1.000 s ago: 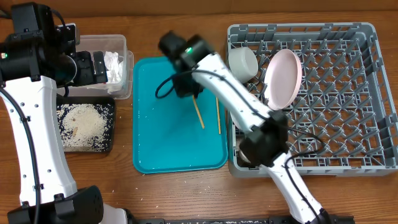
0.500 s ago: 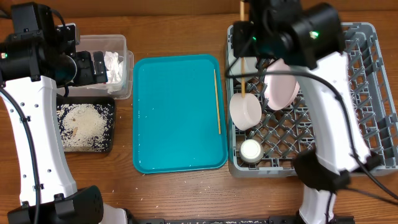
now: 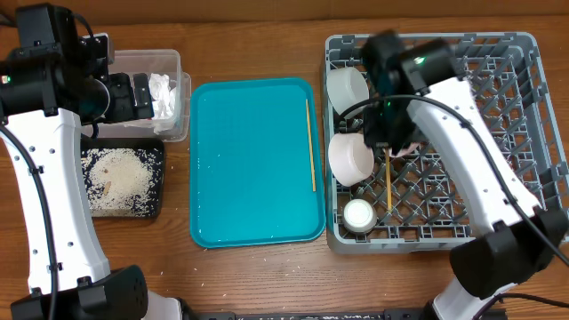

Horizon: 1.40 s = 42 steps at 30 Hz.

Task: Sort waste into correct bins and load items into the dishwasher
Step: 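Carry the chopstick to the rack and drop it in the front row, then return the right gripper to the remaining chopstick on the tray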

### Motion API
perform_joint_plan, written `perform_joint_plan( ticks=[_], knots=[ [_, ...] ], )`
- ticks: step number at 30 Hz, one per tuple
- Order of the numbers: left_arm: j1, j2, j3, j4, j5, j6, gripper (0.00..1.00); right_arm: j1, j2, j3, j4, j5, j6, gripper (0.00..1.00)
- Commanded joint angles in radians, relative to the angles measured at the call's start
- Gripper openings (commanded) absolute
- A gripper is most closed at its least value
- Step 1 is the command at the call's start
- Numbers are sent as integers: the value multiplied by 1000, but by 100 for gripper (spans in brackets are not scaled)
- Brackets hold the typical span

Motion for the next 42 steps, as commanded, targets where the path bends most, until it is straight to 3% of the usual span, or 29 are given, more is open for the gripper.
perform_joint_plan(
  ticks=[1, 6, 9, 14, 22, 26, 31, 37, 42],
  knots=[
    [-7, -2, 18, 0, -3, -6, 100, -12, -10, -83, 25, 27, 19, 4],
    [-7, -2, 18, 0, -4, -6, 100, -39, -10, -168, 60, 30, -17, 5],
    [-7, -2, 18, 0, -4, -6, 100, -43, -10, -174, 61, 30, -56, 16],
    [-7, -2, 18, 0, -4, -6, 100, -43, -10, -173, 85, 30, -74, 21],
    [-7, -2, 18, 0, -4, -6, 100, -24, -10, 0, 98, 20, -99, 22],
    [-7, -2, 18, 0, -4, -6, 100, 32, -10, 124, 172, -96, -144, 27],
    [-7, -2, 18, 0, -4, -6, 100, 153, 11, 135, 343, -106, -135, 39],
    [-7, -2, 18, 0, -4, -6, 100, 308, 147, 135, 472, -47, -110, 50],
    [-7, -2, 18, 0, -4, -6, 100, 341, 300, 135, 502, 31, -74, 51]
  ],
)
